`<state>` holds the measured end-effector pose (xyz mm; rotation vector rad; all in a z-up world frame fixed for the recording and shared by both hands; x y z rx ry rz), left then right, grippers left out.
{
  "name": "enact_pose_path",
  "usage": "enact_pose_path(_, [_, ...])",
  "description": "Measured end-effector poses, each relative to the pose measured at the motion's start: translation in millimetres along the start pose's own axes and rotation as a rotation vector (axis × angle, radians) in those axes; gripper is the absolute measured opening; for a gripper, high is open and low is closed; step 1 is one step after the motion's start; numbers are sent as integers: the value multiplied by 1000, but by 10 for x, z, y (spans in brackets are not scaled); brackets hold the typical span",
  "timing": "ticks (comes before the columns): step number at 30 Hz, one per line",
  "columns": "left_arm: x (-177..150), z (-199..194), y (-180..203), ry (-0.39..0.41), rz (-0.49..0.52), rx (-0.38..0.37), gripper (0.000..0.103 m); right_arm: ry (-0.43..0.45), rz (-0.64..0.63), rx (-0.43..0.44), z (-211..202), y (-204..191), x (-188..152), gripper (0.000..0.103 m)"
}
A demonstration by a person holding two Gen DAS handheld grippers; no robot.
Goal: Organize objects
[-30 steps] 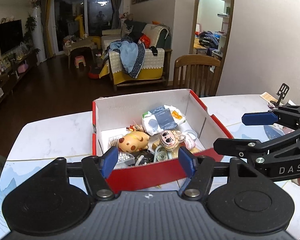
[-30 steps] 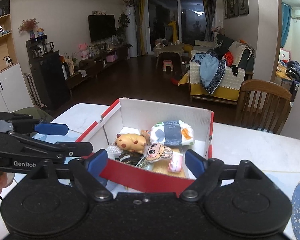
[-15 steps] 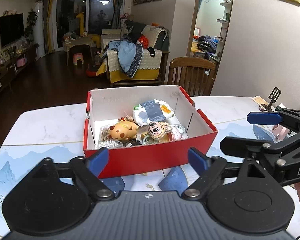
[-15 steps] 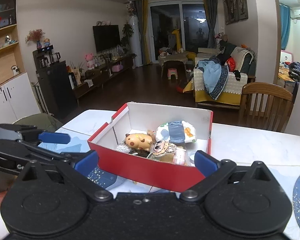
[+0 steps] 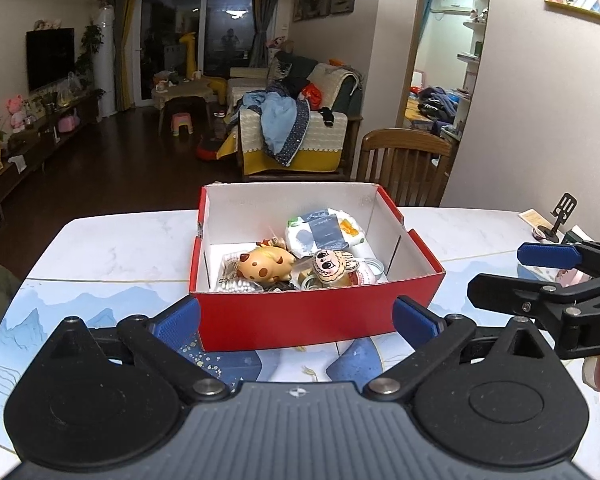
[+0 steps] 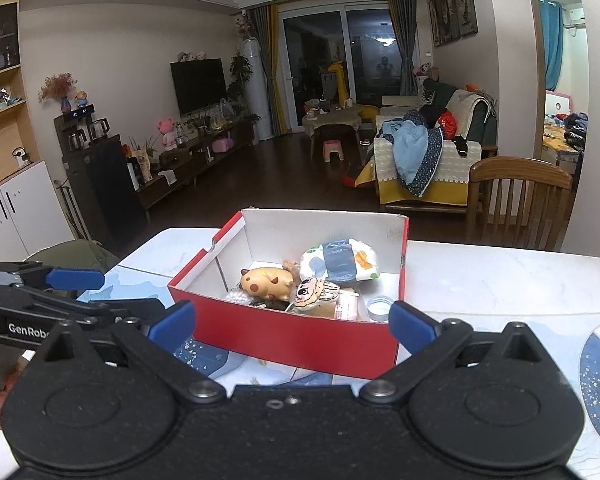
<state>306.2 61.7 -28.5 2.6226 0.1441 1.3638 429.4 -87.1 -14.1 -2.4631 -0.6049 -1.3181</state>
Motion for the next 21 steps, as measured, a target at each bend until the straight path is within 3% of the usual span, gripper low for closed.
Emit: enact_pose_path(21, [-79, -9, -5, -15, -9, 15, 103, -61, 40, -58, 58, 210, -287, 103])
Point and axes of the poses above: each gripper's, at about its wrist camera, not at the fingertips, and z roughly the way its jaws point, y to its right, x to its top, the point moved 8 cm from there along z, roughly the way its jaws point, and after that the axes turned 12 degrees about -x, right-handed, at the moved point
